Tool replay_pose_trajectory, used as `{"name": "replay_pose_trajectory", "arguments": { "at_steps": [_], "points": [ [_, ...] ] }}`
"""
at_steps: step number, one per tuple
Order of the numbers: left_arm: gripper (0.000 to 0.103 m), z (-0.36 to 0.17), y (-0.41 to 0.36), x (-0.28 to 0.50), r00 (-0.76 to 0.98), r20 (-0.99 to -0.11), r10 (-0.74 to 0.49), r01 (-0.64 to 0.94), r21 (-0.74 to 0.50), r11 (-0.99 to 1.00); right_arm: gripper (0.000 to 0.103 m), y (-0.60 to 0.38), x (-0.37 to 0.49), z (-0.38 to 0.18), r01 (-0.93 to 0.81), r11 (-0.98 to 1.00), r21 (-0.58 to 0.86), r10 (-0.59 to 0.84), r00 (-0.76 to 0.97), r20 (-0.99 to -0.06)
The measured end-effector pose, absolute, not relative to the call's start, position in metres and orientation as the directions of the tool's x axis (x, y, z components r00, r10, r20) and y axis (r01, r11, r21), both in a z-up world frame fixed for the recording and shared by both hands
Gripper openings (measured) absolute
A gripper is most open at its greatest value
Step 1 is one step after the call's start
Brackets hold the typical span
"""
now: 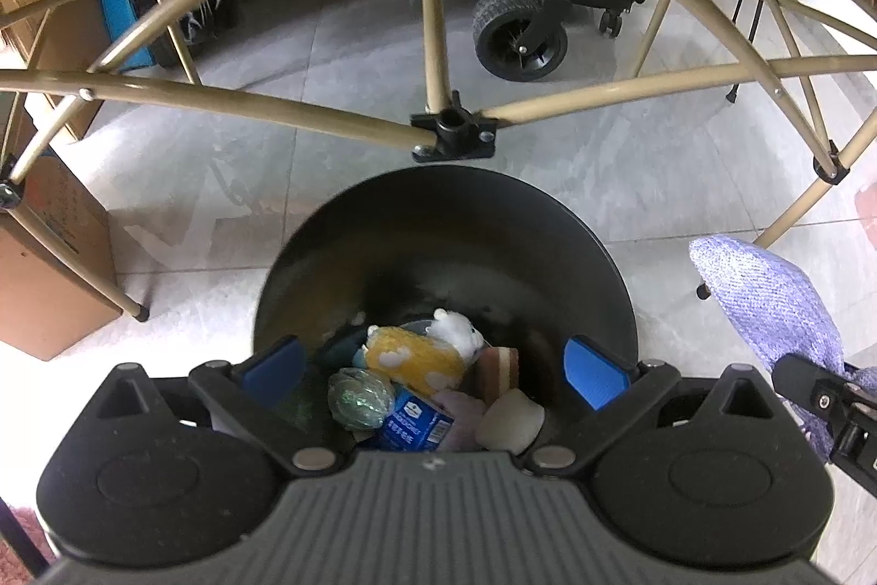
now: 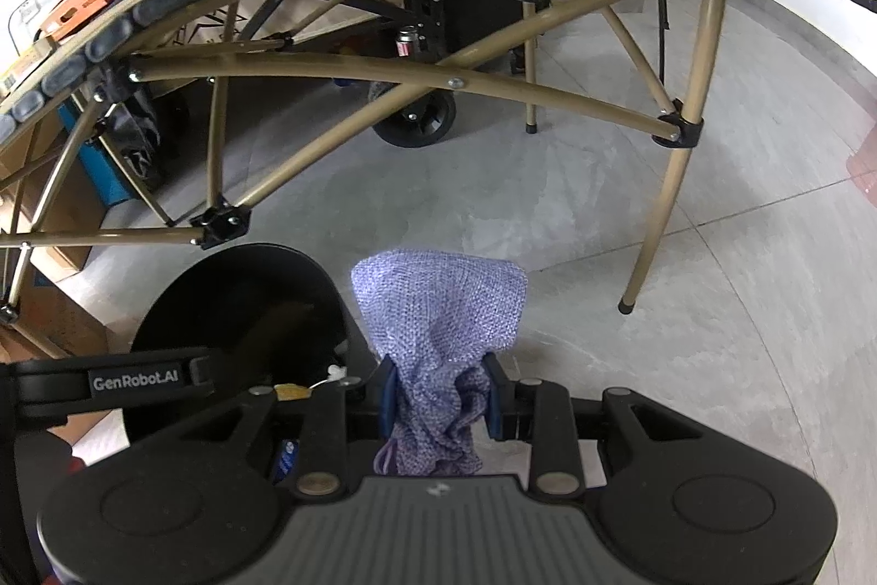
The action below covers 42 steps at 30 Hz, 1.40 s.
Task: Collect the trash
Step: 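Lower the right gripper over the bin and release the lavender pouch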
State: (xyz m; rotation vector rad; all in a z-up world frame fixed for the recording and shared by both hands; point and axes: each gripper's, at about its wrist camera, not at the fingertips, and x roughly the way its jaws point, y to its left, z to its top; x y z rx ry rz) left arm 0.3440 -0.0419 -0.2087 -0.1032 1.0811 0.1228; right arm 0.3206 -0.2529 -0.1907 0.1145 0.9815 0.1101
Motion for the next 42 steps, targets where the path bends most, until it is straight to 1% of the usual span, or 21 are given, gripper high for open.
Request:
{"name": "replay_pose_trajectory", "arguments": {
  "at_steps": [12, 23, 24, 25, 26, 28, 29, 31, 32, 39, 42],
  "points": [
    [0.103, -0.189, -0.004, 0.327, 0.483, -0.872, 0.075, -0.206, -0.030, 0.978, 0.029, -0.210, 0.323, -0.182, -0.125, 0.981, 0.149, 0.193, 0.553, -0.810],
    [0.103, -0.176, 0.044, 0.311, 0.477, -0.872, 0.109, -0.304, -0.047, 0.951, 0.030, -0.146, 0.334, -0.187, -0.243, 0.956, 0.163, 0.269, 0.507, -0.819],
    [0.103, -0.175, 0.048, 0.309, 0.477, -0.872, 0.112, -0.310, -0.047, 0.950, 0.032, -0.141, 0.335, -0.189, -0.253, 0.954, 0.162, 0.273, 0.501, -0.821],
    [0.103, -0.174, 0.051, 0.308, 0.478, -0.871, 0.114, -0.315, -0.049, 0.948, 0.039, -0.136, 0.337, -0.190, -0.258, 0.953, 0.161, 0.274, 0.500, -0.822],
    [0.103, -0.173, 0.054, 0.307, 0.479, -0.870, 0.115, -0.321, -0.052, 0.946, 0.042, -0.133, 0.337, -0.191, -0.262, 0.952, 0.159, 0.275, 0.500, -0.821],
    [0.103, -0.170, 0.058, 0.305, 0.483, -0.867, 0.120, -0.332, -0.055, 0.942, 0.061, -0.127, 0.338, -0.192, -0.265, 0.952, 0.153, 0.272, 0.504, -0.820],
    [0.103, -0.169, 0.061, 0.304, 0.486, -0.866, 0.120, -0.338, -0.059, 0.939, 0.066, -0.126, 0.338, -0.192, -0.262, 0.955, 0.142, 0.262, 0.509, -0.820],
    [0.103, -0.166, 0.064, 0.303, 0.490, -0.864, 0.119, -0.343, -0.065, 0.937, 0.096, -0.127, 0.338, -0.193, -0.262, 0.955, 0.138, 0.258, 0.508, -0.822],
    [0.103, -0.165, 0.064, 0.302, 0.493, -0.862, 0.122, -0.345, -0.064, 0.937, 0.099, -0.127, 0.338, -0.193, -0.263, 0.954, 0.143, 0.262, 0.507, -0.821],
    [0.103, -0.155, 0.066, 0.293, 0.531, -0.833, 0.156, -0.347, -0.045, 0.937, 0.102, -0.136, 0.328, -0.186, -0.283, 0.951, 0.122, 0.258, 0.513, -0.819],
    [0.103, -0.148, 0.069, 0.286, 0.542, -0.828, 0.144, -0.344, -0.063, 0.937, 0.103, -0.143, 0.318, -0.177, -0.286, 0.952, 0.106, 0.249, 0.530, -0.811]
  ]
}}
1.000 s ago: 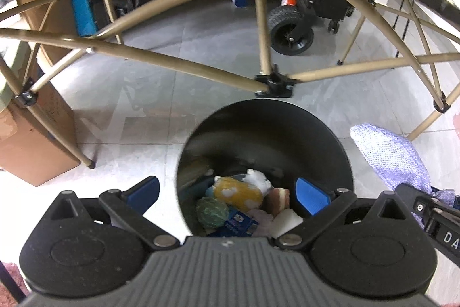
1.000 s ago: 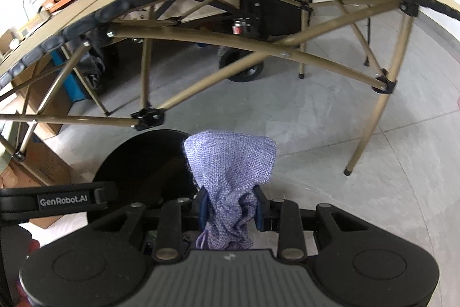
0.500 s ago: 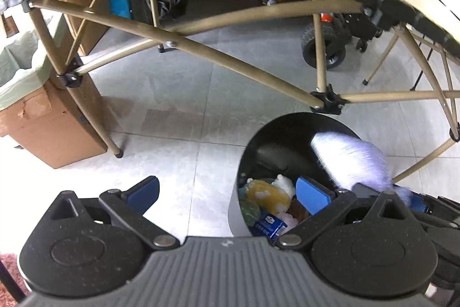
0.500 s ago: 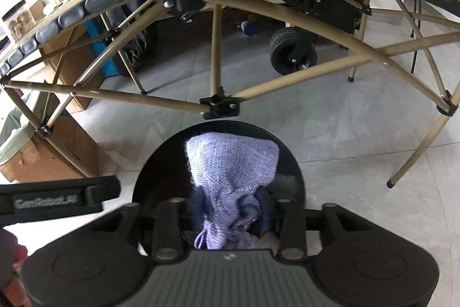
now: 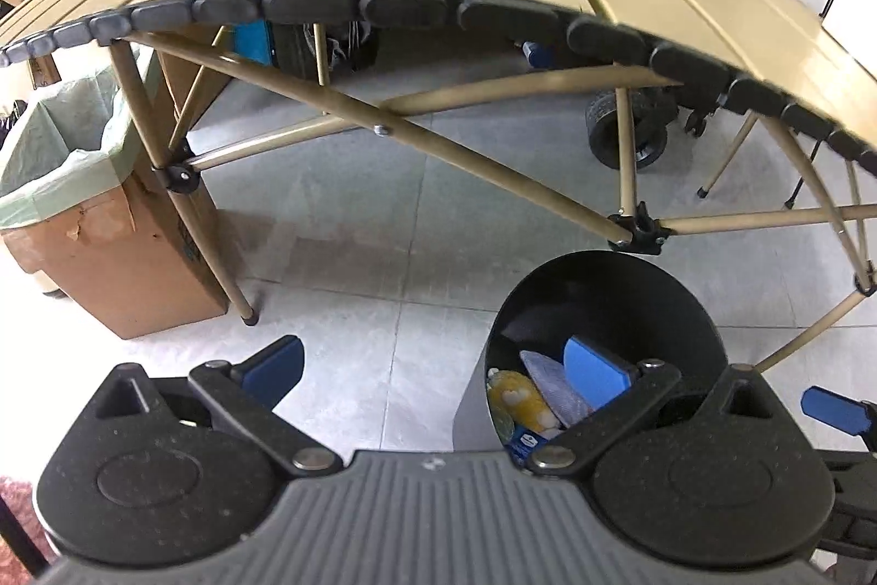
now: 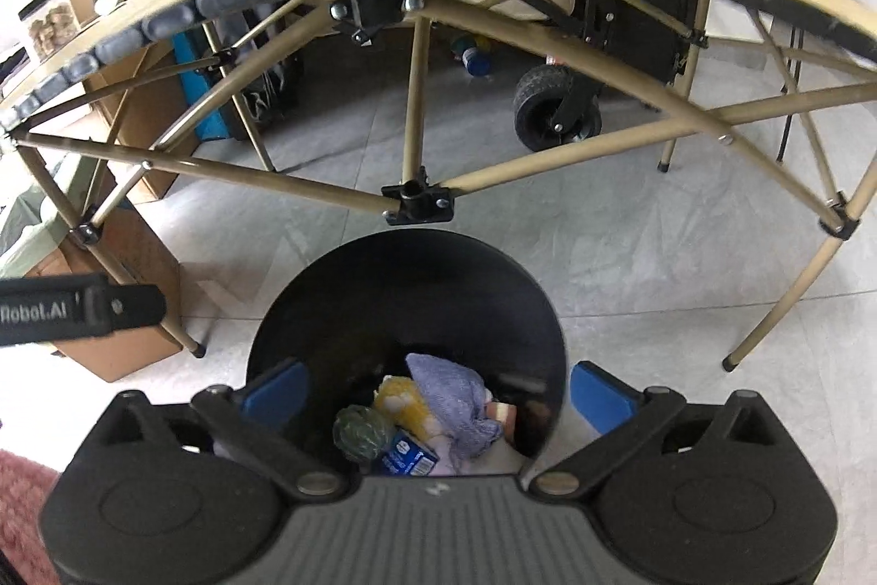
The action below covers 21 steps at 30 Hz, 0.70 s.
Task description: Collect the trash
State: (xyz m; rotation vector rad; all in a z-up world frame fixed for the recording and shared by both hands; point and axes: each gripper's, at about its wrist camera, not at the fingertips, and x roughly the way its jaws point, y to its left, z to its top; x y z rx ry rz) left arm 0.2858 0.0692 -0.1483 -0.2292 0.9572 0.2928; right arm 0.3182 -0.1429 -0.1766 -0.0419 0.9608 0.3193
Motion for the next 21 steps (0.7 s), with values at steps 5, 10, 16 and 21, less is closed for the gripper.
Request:
{"name": "replay_pose_trajectory", "arguments": {
  "at_steps": [5, 10, 16, 21],
  "points": [
    [0.103, -0.119, 0.063, 0.254, 0.633, -0.767, 0.103, -0.257, -0.083, 0.963, 0.103, -0.157, 0.283, -0.143, -0.294, 0.947, 0.129, 0.283, 0.574, -0.769],
    [0.103, -0.089, 0.057, 0.204, 0.711, -0.702, 0.044, -0.148, -0.089, 0.985, 0.103, -0.169, 0.226, -0.110, -0.331, 0.936, 0.122, 0.307, 0.597, -0.742],
    [0.103, -0.069, 0.051, 0.143, 0.744, -0.667, -0.036, -0.060, -0.120, 0.991, 0.103, -0.179, 0.164, -0.078, -0.346, 0.930, 0.127, 0.329, 0.622, -0.711],
    [0.103, -0.062, 0.044, 0.104, 0.756, -0.654, -0.030, -0.038, -0.090, 0.995, 0.103, -0.183, 0.124, -0.063, -0.356, 0.925, 0.133, 0.343, 0.631, -0.696]
  ]
}}
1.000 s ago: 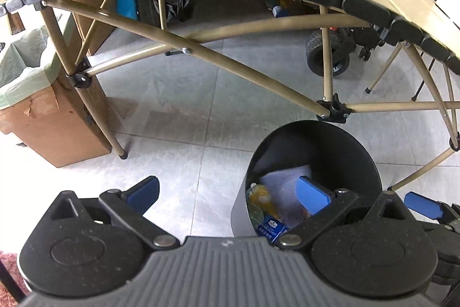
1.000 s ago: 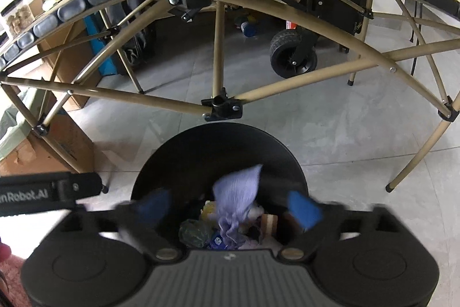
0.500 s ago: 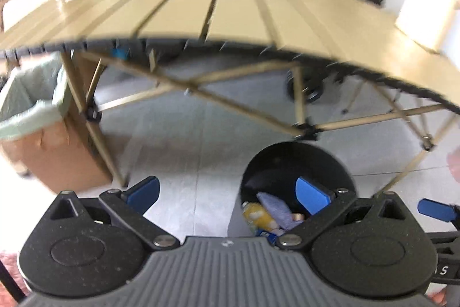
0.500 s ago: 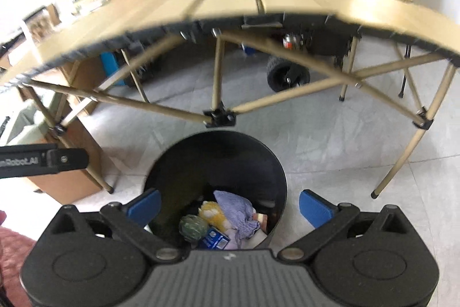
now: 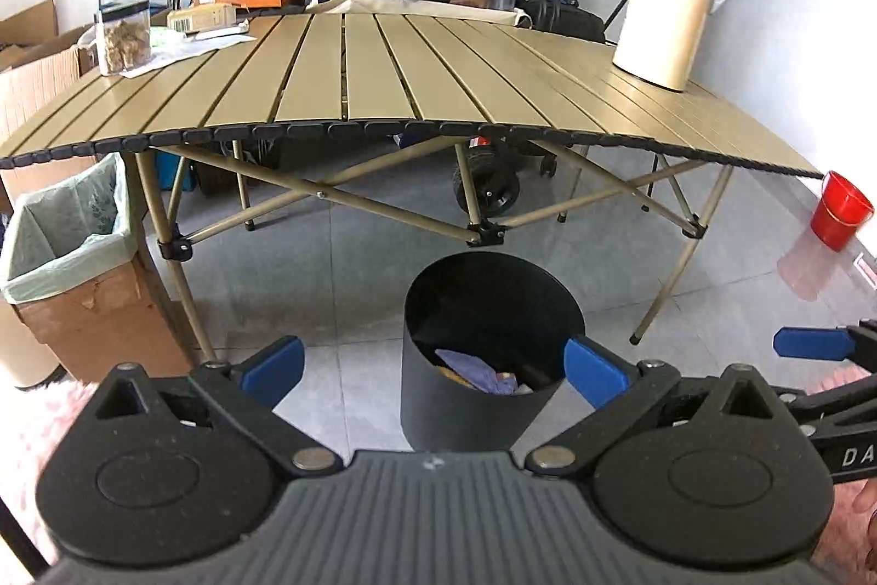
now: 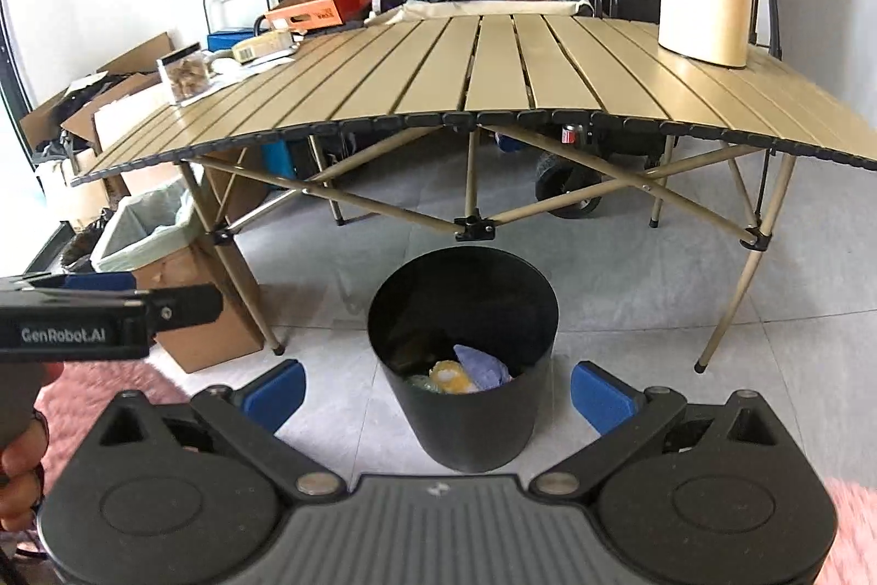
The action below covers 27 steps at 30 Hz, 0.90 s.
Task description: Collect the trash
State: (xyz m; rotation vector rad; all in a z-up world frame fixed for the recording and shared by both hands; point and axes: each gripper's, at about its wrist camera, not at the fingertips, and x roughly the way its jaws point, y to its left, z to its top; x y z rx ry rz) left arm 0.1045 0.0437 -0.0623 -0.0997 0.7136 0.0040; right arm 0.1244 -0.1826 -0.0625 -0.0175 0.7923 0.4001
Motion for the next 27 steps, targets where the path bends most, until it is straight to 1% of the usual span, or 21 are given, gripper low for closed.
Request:
{"name": "replay_pose_trajectory", "arguments": {
  "at_steps": [3, 11, 27],
  "points": [
    [0.103, -0.060, 0.040, 0.088, 0.766, -0.642, -0.021, -0.034, -0.073, 0.997, 0.103, -0.184, 0.107, -0.058, -0.368, 0.918, 0.148, 0.362, 0.626, -0.691],
    [0.103, -0.056, 0.041, 0.063, 0.773, -0.634, -0.014, -0.037, -0.067, 0.997, 0.103, -0.183, 0.083, -0.051, -0.385, 0.913, 0.132, 0.365, 0.631, -0.684],
    [0.103, -0.050, 0.043, 0.056, 0.788, -0.616, -0.015, -0.032, -0.065, 0.997, 0.103, -0.186, 0.080, -0.048, -0.383, 0.915, 0.126, 0.362, 0.646, -0.672]
  ]
}}
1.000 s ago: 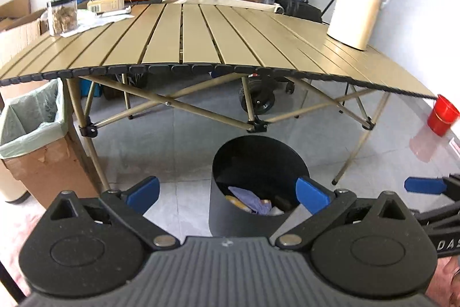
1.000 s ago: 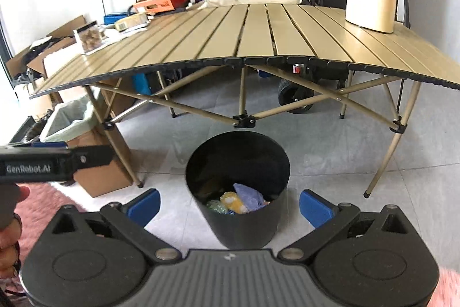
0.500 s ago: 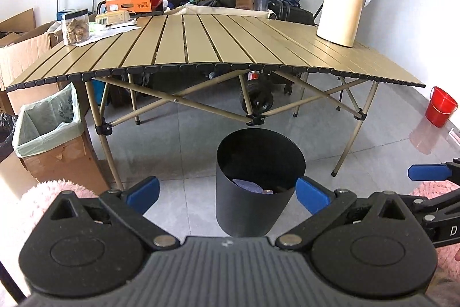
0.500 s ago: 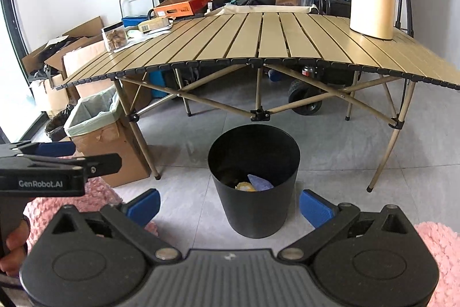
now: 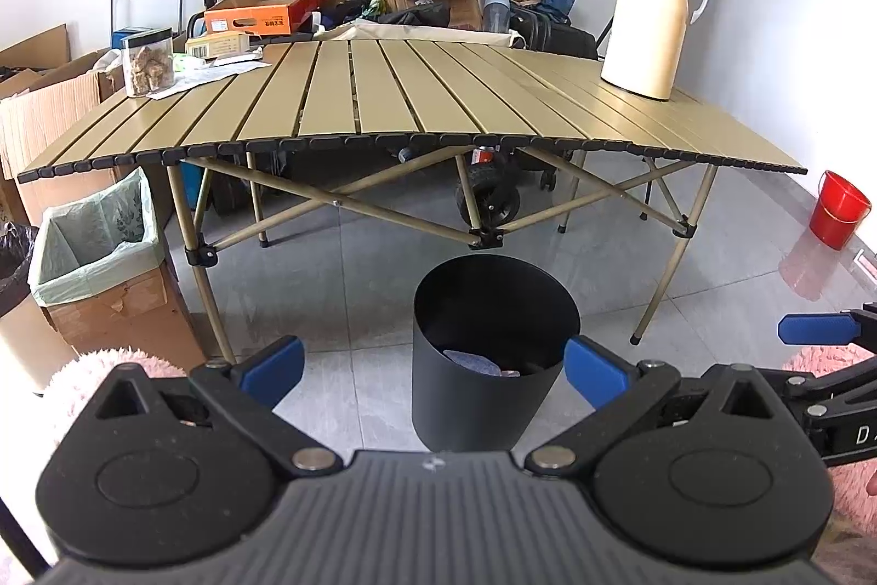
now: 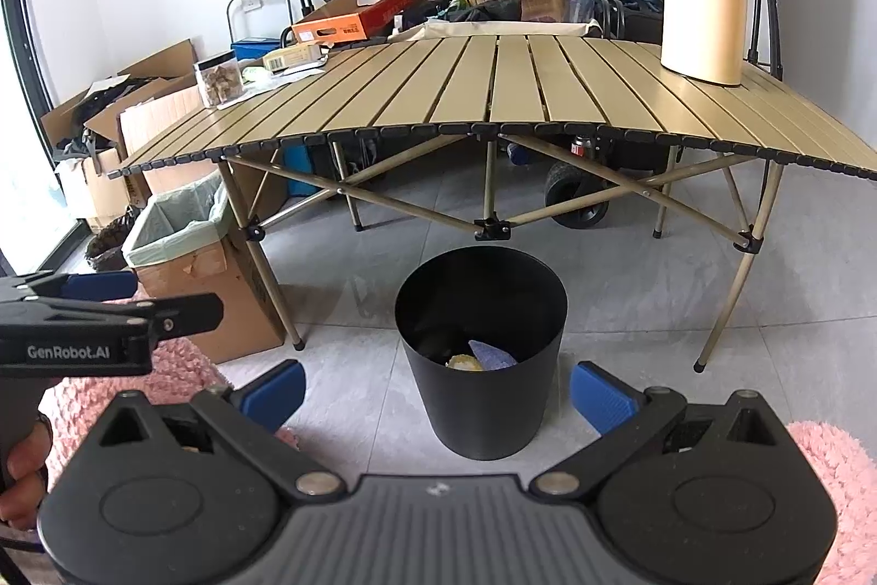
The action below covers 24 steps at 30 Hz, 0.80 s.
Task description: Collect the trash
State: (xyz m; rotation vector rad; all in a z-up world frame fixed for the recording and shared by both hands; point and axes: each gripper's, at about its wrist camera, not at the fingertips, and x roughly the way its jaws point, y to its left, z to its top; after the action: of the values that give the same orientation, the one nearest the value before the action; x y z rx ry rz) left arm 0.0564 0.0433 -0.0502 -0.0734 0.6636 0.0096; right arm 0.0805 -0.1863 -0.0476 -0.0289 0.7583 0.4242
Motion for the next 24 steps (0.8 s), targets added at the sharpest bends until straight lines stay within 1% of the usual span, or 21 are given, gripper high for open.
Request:
{"name": "replay_pose_trajectory", "arguments": {
  "at_steps": [12, 17, 24],
  "points": [
    [0.103, -0.0476, 0.0446, 0.0533, 0.799, -0.601, -0.015, -0.035, -0.071, 0.997, 0.103, -0.1851, 0.0801, -0.0468, -0.383, 0.916, 0.124, 0.361, 0.646, -0.672],
    [0.103, -0.0482, 0.0458, 0.0534, 0.799, -0.600, -0.041, -0.017, -0.092, 0.996, 0.103, -0.1851, 0.0801, -0.0467, -0.384, 0.915, 0.123, 0.361, 0.647, -0.672],
    [0.103, -0.0492, 0.0467, 0.0540, 0.800, -0.600, -0.032, -0.031, -0.094, 0.995, 0.103, -0.1854, 0.0806, -0.0469, -0.382, 0.916, 0.121, 0.359, 0.647, -0.673]
  ]
}}
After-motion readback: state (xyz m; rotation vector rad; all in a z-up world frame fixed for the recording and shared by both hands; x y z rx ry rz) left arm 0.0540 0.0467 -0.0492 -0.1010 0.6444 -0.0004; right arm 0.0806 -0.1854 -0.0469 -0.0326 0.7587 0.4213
